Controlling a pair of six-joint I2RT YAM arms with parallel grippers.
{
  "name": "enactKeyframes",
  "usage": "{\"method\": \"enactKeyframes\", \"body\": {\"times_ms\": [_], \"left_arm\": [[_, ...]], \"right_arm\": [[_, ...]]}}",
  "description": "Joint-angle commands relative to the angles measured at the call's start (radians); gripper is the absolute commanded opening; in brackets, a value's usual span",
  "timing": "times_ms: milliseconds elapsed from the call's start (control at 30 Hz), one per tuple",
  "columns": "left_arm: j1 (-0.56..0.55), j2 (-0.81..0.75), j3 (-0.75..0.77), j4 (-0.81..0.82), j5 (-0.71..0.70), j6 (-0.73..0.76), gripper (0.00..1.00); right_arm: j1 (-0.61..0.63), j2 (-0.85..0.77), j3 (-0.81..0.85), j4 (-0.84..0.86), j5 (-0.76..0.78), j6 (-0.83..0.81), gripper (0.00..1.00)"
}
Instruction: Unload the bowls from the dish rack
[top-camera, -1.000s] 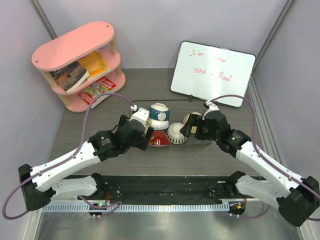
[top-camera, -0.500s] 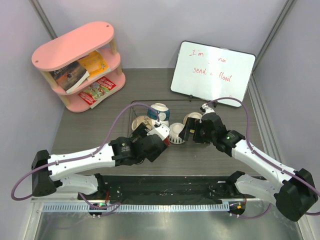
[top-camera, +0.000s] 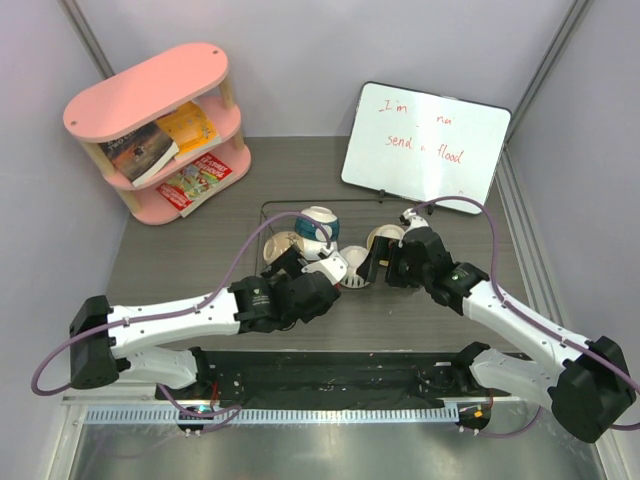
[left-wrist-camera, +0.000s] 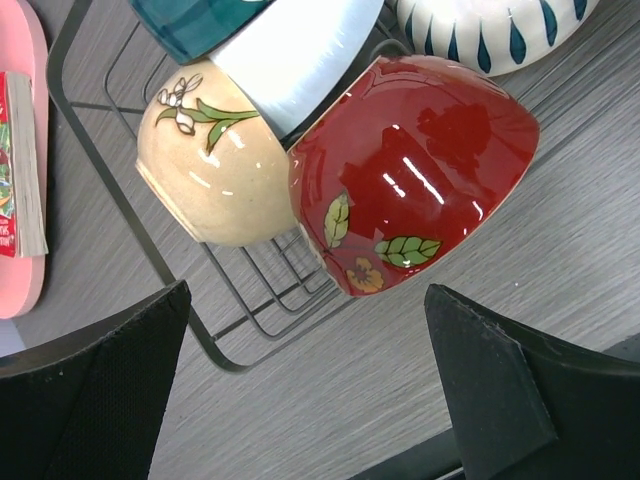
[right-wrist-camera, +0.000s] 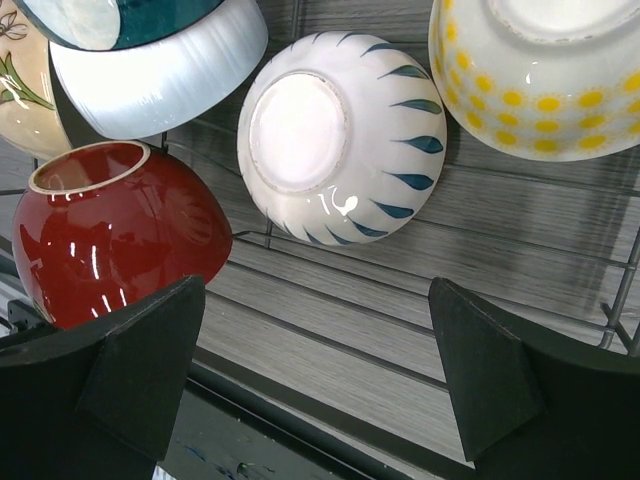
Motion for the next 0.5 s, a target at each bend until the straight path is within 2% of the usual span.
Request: {"method": "enactKeyframes", "body": {"times_ms": [0, 300, 467], "left_arm": [[-0.008, 0.022, -0.001, 0.061, -0.032, 0.047, 1.00], [-0.010, 0.016, -0.030, 0.154, -0.139, 0.151, 1.00], [-0.008, 0.026, -0.026, 0.187, -0.133, 0.200, 1.00]], "right_arm": [[0.004, -0.013, -0.018, 0.030, -0.003, 0.002, 1.00], [0.003, 0.036, -0.047, 0.053, 0.008, -0.001, 1.00], [0.004, 0.073, -0.080, 0.081, 0.000, 0.002, 1.00]]}}
